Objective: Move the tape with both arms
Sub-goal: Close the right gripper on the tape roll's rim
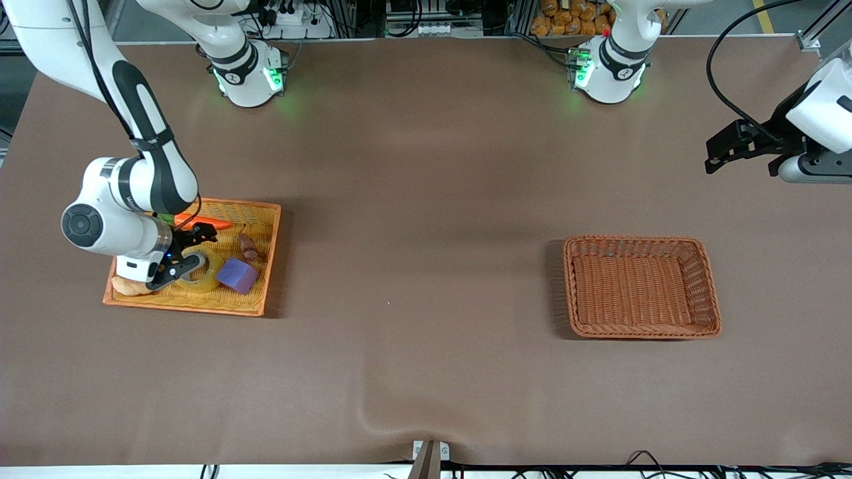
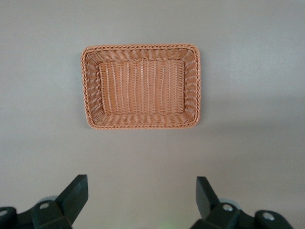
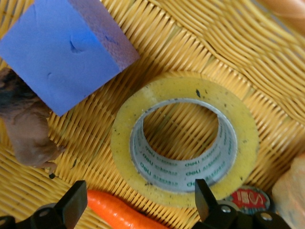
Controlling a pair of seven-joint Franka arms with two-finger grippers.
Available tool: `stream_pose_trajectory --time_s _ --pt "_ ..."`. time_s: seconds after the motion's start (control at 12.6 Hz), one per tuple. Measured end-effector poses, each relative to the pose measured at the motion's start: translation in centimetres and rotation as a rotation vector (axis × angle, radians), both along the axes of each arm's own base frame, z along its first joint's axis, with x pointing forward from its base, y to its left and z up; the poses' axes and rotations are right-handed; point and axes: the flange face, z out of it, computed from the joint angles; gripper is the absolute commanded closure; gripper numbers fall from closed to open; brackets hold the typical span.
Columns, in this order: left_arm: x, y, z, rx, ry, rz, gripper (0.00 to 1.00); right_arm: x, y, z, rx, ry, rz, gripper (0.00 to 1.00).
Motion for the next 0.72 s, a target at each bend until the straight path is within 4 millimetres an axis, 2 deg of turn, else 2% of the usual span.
stream_pose_trajectory --time_s 0.4,0.56,0.72 --pt "0.0 0.0 -0.1 0.0 0.002 0.0 0.0 0.5 0.5 -0.2 0.015 -0.033 0.088 0.01" --pt "0.1 0.0 -0.1 0.0 0.002 0.0 0.0 0.4 0.4 -0.9 0.015 -0.027 0.09 0.14" --pt "0.1 0.0 -0.1 0.0 0.003 -0.001 0.0 0.3 0.2 -2.0 0.014 -0.021 0.09 0.38"
